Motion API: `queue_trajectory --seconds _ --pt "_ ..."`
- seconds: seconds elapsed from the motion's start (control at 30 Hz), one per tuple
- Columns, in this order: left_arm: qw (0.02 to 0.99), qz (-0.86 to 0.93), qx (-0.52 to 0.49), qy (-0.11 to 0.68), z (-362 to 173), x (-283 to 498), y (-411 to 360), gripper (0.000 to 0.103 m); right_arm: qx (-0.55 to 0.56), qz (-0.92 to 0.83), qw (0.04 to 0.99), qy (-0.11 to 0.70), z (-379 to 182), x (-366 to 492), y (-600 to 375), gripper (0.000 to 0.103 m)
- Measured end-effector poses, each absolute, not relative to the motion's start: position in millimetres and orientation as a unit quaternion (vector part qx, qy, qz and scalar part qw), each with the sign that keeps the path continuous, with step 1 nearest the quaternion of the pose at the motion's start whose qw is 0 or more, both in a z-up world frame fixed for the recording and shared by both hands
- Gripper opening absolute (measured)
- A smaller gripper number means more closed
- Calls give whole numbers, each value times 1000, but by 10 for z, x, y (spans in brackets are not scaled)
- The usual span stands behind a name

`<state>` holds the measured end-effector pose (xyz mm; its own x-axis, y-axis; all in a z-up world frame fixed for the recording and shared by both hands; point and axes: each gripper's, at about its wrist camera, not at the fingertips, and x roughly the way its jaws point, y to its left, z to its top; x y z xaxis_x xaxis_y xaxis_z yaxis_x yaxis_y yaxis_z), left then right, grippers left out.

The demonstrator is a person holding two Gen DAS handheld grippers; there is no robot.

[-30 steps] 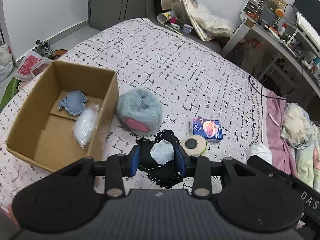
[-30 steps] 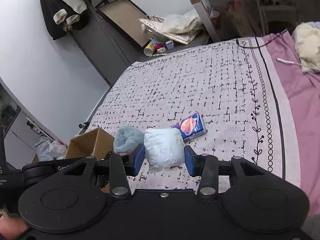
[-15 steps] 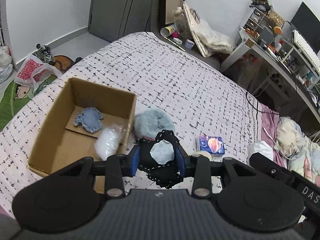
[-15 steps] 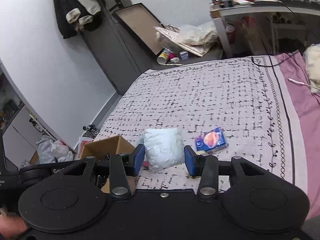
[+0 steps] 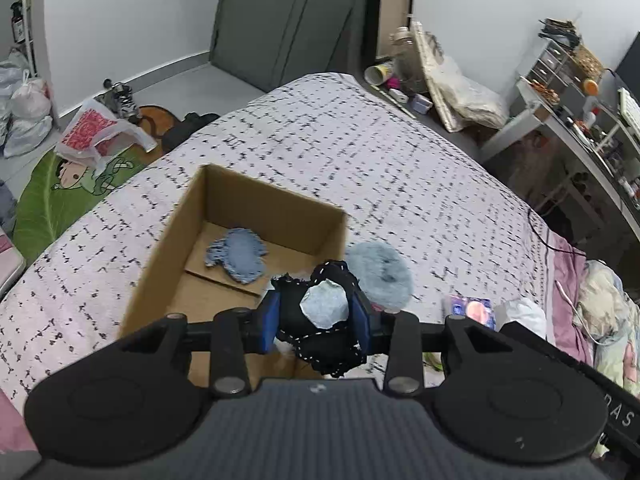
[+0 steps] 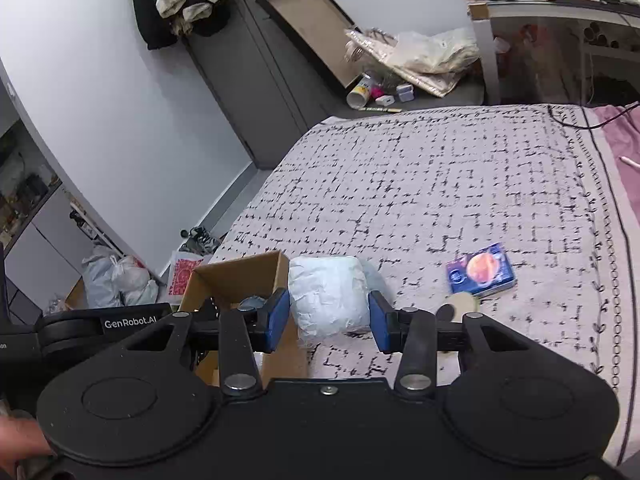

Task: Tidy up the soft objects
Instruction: 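Carry the black ring plush with the left tool while the right tool carries the white pack to the box, then open the left tool over the box while the right tool releases the white pack into it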

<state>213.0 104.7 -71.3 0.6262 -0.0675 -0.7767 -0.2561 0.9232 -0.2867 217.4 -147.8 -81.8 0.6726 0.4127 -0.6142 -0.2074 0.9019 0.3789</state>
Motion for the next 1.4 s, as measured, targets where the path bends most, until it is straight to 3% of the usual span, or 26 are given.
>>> queue_trajectory --seconds 0.6,1.07,1.13,1.2,1.3,1.4 --pt "867 98 -207 443 -856 2349 1606 40 113 204 897 376 -757 2463 -838 42" --pt "864 125 -195 447 -688 2317 1797 56 134 240 888 368 -688 2734 -519 44" --pt "862 131 -197 448 -682 2289 1817 58 140 260 884 363 -665 2737 -489 55" --pt "859 134 -199 452 -677 2265 1823 58 136 257 888 356 -642 2717 -487 87" --pt "858 140 -195 455 -657 2241 1796 61 142 256 887 359 -630 2697 -555 89" --pt "861 137 -189 452 -630 2220 1734 71 150 246 886 362 -646 2667 -690 89"
